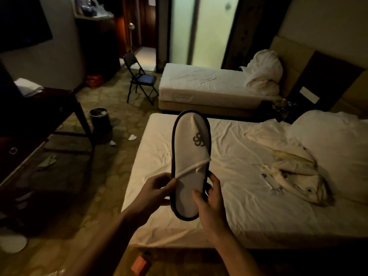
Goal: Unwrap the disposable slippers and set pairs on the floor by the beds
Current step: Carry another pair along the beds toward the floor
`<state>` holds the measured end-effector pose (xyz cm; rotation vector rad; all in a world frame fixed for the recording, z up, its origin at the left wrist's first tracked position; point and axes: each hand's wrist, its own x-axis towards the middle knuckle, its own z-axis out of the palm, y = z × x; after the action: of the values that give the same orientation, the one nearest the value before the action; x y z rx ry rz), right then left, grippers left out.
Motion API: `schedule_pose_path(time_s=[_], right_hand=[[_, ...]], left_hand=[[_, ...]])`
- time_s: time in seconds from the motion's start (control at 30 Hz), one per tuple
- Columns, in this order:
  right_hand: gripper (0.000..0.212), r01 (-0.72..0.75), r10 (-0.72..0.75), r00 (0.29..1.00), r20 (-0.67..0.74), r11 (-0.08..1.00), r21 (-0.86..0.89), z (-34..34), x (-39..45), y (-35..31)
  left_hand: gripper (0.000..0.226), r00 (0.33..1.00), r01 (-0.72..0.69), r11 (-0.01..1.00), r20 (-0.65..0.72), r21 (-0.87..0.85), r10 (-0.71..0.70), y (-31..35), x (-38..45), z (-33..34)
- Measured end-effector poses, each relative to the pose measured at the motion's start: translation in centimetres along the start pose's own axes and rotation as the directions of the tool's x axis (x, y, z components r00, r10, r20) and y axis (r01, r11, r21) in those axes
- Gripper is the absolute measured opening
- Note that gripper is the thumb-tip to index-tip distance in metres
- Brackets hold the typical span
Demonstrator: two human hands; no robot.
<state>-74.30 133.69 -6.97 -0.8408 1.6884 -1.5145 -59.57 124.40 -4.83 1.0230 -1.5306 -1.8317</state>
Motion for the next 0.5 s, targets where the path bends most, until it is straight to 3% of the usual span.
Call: schedule_pose_path(time_s=[0.2, 0.5], right_hand=[[0.056, 0.048, -0.041, 0.984, 0.176, 0.998, -0.036, -2.7, 3.6, 1.3], [0.056, 0.098, -0.07, 0.894, 0.442, 0.994, -0.041, -12.0, 5.8, 2.2]], left_hand=[[0.03, 0.989, -0.005, 1.0, -0.15, 0.023, 0.008, -0.6, 0.6, 2.5], [0.03, 0.901, -0.001, 0.995, -0.432, -0.101, -0.043, -1.9, -1.8, 14.4]])
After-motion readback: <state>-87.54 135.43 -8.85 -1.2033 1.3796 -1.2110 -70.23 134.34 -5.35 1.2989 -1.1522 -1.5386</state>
